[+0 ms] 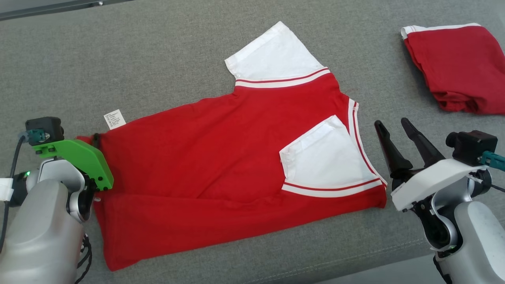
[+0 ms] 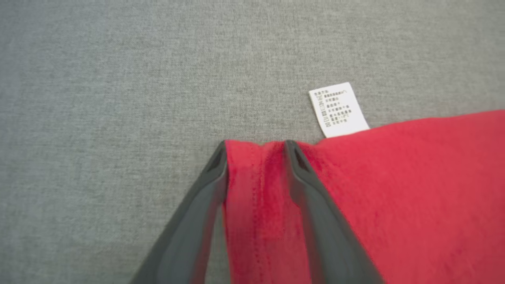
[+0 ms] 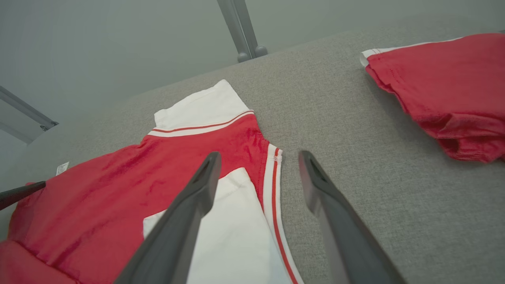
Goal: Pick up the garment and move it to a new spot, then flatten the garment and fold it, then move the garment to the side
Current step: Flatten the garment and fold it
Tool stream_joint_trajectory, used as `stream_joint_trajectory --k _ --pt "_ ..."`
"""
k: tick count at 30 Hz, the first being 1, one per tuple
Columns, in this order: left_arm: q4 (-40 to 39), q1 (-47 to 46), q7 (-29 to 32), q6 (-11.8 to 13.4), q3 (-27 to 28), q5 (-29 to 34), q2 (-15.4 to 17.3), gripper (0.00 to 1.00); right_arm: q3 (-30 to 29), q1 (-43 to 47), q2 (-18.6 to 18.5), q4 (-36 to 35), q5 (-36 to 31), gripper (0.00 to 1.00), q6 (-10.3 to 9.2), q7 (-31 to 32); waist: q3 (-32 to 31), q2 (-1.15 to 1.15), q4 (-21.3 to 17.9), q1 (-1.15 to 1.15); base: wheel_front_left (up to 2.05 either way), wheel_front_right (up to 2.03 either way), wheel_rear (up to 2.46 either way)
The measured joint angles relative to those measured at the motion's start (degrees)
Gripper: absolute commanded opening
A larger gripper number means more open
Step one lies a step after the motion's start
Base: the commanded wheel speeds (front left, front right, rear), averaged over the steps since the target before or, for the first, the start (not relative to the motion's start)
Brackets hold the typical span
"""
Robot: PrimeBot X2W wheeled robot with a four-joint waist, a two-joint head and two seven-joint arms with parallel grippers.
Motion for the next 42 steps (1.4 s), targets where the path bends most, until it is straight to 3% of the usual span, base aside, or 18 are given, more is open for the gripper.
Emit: stream_joint_trajectory --k 2,3,15,29,42 --pt "0.34 -0.53 -0.53 -0.12 -0.12 -0.05 -0.3 0.03 0.2 -0.73 -0.27 0.01 0.0 1.0 0.0 0.29 0.22 0.0 0.01 0.0 0.0 0.0 0.0" --pt "0.43 -0.7 -0.94 -0.32 -0.22 -0.05 -0.42 0.0 0.21 -1.16 -0.48 0.02 -0.01 1.0 0.01 0.45 0.31 0.0 0.07 0.0 0.0 0.0 0.0" --pt "-3.02 -0.6 -7.19 -1.65 -1.94 0.59 -2.38 0.0 0.26 -14.98 -3.0 4.04 -2.8 1.0 0.0 6.68 0.33 0.0 3.9 0.0 0.0 0.0 0.0" --pt "-10.69 -2.07 -10.87 -2.31 -3.93 0.14 -7.7 0.0 0.37 -37.85 -2.12 30.26 -10.37 1.0 0.0 10.65 4.19 0.0 11.54 0.0 0.0 0.0 0.0" --pt "-11.38 -6.72 -13.13 -2.64 -6.43 0.56 -12.07 0.0 2.33 -53.11 -3.38 50.4 -14.12 1.0 0.0 12.83 11.27 0.0 18.86 0.01 0.0 0.0 0.0"
